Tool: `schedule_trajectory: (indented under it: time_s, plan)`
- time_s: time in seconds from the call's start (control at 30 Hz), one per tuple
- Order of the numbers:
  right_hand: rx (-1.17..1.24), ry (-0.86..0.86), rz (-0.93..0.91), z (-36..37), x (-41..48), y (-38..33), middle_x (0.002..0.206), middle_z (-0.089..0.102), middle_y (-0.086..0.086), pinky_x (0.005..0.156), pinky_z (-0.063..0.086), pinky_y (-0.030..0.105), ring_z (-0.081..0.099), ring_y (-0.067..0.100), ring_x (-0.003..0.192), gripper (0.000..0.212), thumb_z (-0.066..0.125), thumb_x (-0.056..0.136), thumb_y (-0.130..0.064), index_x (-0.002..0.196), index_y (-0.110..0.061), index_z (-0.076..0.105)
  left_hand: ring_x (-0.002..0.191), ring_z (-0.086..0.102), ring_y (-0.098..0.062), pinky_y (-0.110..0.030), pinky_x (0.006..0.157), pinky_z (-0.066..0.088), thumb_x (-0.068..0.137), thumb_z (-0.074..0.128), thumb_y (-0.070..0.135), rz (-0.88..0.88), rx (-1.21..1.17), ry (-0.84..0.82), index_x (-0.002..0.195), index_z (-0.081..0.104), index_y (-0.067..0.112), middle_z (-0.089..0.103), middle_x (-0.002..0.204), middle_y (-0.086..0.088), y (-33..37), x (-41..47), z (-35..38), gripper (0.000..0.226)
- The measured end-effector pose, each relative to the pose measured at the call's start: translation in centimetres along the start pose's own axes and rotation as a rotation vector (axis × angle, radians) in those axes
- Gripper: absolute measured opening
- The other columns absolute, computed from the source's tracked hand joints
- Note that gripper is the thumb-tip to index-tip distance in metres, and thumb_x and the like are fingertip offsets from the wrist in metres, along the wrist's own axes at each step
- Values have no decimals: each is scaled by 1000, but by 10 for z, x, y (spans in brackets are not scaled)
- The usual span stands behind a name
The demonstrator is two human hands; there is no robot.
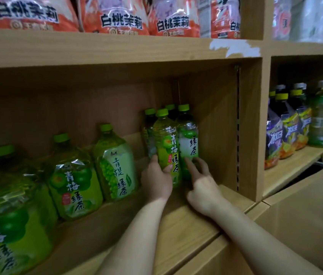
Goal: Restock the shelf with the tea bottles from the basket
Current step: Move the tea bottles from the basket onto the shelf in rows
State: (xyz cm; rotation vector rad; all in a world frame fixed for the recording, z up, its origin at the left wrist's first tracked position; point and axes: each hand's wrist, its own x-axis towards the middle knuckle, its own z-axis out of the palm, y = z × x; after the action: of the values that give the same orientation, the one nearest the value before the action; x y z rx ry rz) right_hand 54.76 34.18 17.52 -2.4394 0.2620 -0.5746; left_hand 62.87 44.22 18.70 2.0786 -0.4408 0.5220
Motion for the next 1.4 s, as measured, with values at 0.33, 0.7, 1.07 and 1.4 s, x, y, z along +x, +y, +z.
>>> schedule_trajectory:
  time_s: [0.33,0.7,1.07,1.4]
  plan:
    - [-12,-101,-61,-34,-26,-11,158,13,4,112,19,22,20,20,144,74,53,86,-7,150,-16,18,112,56,-34,-41,93,47,90,58,15,-144,-76,-103,124,50,10,62,119,-13,13,2,-2,35]
    - [299,43,201,-170,-228,67,81,75,0,66,51,20,69,13,72,26,59,88,-3,86,-25,73,85,60,-11,-24,72,49,83,54,7,334,-219,-44,87,59,30,63,88,10,128,-42,-54,25]
    - [157,35,534,-135,-355,211,73,70,-6,72,48,22,65,9,72,20,67,83,-8,89,-27,69,94,64,-20,-29,79,47,86,51,22,754,154,-897,98,69,21,72,99,0,136,-282,98,22]
    - [295,0,783,-79,-380,272,89,70,9,70,53,37,66,28,79,19,56,90,-8,105,-17,65,129,46,-29,-36,97,41,87,60,45,-17,967,-1317,150,5,10,44,143,-12,0,-396,223,91]
